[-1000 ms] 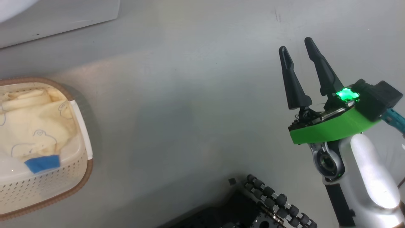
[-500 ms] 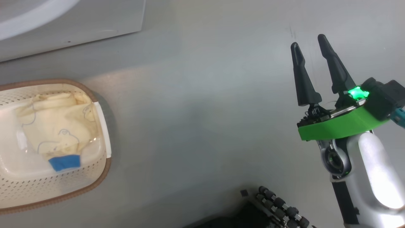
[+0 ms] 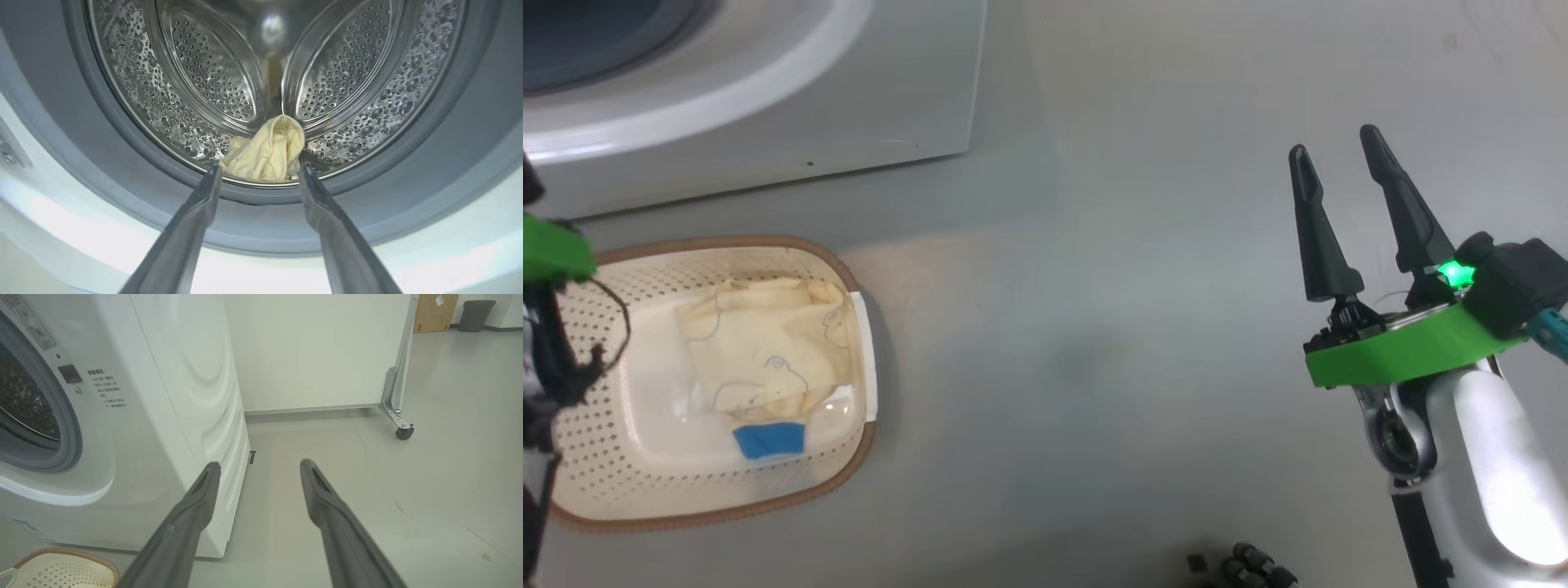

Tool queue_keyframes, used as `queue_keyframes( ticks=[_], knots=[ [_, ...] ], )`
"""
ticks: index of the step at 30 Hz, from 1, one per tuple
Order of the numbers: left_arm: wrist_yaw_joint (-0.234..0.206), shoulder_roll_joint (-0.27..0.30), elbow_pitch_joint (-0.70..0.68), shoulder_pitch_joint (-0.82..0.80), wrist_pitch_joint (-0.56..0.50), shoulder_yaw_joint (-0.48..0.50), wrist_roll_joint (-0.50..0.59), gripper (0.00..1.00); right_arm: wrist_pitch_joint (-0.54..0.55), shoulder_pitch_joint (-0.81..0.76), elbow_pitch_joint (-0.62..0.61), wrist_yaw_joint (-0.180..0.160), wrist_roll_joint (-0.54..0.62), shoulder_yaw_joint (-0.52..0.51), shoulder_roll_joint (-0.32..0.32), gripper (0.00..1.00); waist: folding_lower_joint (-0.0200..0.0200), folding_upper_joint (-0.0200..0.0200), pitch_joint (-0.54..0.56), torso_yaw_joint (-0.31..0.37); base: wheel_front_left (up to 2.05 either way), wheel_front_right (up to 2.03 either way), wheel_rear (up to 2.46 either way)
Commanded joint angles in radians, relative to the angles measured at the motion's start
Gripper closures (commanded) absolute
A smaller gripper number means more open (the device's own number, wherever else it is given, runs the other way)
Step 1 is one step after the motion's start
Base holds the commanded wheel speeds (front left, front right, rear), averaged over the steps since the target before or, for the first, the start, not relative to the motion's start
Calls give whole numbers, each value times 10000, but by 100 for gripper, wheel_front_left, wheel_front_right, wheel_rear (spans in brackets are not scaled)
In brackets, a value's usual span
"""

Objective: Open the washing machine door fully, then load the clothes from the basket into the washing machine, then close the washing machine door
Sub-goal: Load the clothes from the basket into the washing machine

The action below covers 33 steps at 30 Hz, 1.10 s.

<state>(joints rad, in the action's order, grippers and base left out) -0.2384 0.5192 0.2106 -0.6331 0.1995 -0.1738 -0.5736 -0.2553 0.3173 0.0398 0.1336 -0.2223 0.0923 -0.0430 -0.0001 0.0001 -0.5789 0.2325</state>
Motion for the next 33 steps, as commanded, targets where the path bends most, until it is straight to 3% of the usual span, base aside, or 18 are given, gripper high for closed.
queue_keyframes(
  ticks=[1,13,21,33],
  knots=[
    [-172,358,-511,355,99,391,11,0,-65,-261,-248,-29,92,74,-72,0,1,-1,412,-294,0,0,0],
    [-1134,-709,-2606,4124,485,-131,339,0,97,-1082,-113,-29,822,-158,-72,0,1,-1,2276,-1217,0,0,0],
    [-1279,-1345,-2742,5394,524,-956,523,0,689,-2009,-374,-29,1227,-370,-72,0,1,-1,3640,-1735,0,0,0],
    [-1556,-1633,-2667,6323,502,-1478,670,0,1362,-3067,-999,-29,1275,-333,-72,0,1,-1,4810,-1949,0,0,0]
  ],
)
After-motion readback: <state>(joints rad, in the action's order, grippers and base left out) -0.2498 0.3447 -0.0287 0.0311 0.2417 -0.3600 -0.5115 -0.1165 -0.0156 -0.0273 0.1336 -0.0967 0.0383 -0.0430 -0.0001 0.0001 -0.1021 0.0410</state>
